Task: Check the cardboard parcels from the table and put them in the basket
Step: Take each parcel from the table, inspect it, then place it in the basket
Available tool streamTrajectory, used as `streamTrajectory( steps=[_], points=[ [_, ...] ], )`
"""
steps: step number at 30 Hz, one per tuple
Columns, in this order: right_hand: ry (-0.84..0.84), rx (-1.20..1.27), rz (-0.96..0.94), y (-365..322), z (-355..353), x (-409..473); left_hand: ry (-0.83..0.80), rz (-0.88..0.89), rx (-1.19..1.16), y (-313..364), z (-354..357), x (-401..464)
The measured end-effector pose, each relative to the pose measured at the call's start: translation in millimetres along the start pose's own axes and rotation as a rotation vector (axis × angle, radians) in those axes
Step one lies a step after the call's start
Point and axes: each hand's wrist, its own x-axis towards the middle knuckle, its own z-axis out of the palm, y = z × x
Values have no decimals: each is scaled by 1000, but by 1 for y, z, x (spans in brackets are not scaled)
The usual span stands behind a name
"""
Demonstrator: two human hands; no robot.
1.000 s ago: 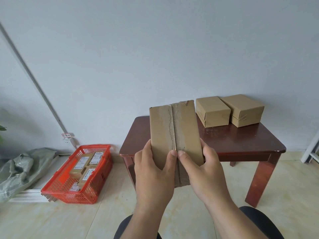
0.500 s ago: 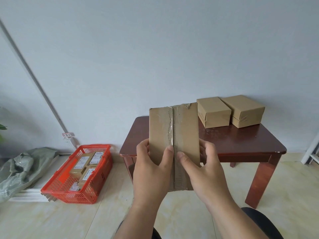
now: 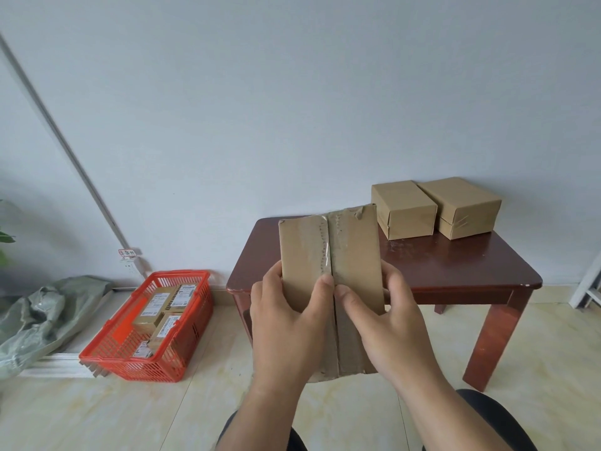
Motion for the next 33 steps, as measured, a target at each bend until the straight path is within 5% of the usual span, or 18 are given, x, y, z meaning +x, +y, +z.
streamTrajectory(
  steps=[33],
  points=[
    [50, -64, 45, -24, 1, 10, -53, 10, 1, 3, -1, -5]
  ],
)
